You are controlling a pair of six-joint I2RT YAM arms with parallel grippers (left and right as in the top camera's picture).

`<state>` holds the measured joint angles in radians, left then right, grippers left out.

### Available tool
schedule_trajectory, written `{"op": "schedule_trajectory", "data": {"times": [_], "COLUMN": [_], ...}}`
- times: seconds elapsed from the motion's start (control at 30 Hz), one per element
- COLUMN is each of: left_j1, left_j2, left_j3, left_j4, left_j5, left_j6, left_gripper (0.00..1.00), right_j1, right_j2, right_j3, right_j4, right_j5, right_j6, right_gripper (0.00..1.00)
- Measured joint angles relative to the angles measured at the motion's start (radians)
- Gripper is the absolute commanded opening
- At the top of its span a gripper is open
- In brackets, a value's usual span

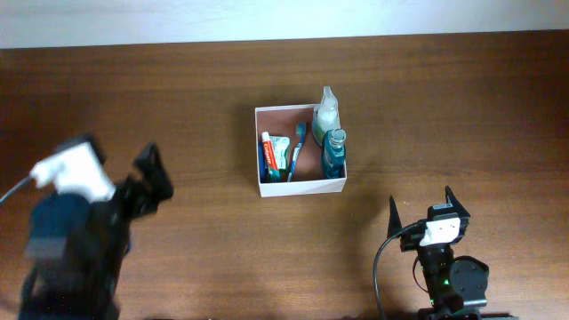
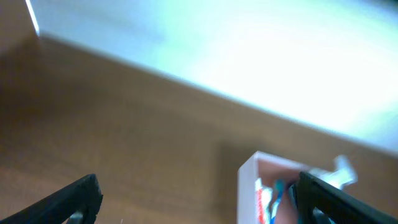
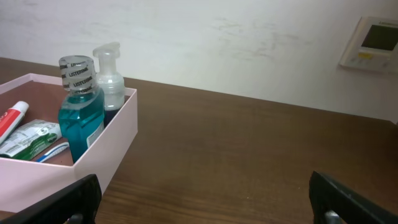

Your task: Pack container

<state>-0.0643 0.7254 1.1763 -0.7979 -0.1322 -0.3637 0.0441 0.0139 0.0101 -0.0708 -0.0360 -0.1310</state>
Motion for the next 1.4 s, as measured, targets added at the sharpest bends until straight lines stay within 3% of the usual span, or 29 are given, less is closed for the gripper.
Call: {"op": "schedule_trajectory", "data": {"times": [0.2,0.47,0.67,0.83,1.13,1.4], "left_j1": [0.0,0.0,0.0,0.0,0.0,0.0], "left_j2": [-0.195,-0.256,-0.279,-0.36,-0.536,-0.604], "left_j3": [0.0,0.0,-0.006,-0.071,-0.314,-0.469], "left_j4": [0.0,-0.017,-0.254,-0.336,-0.323,-0.219], "left_j5": [-0.008,-0.064,-0.079,-0.082,-0.082,-0.082], "left_j6": [0.0,0.0,0.0,0.0,0.0,-0.004], "left_gripper": [0.99,0.99,0.99,0.99,0.99,1.0], "right_j1": [0.0,0.0,0.0,0.0,0.0,0.0], "right_j2": [0.0,0.0,0.0,0.0,0.0,0.0], "right_j3": [0.0,0.0,0.0,0.0,0.0,0.0], "right_j4": [0.0,0.0,0.0,0.0,0.0,-0.001], "right_j5": [0.003,0.003,0.003,0.004,0.008,0.01], "right_j6": [0.001,0.0,0.0,0.0,0.0,0.001], "right_gripper": [0.98,0.98,0.98,0.98,0.98,0.98]}}
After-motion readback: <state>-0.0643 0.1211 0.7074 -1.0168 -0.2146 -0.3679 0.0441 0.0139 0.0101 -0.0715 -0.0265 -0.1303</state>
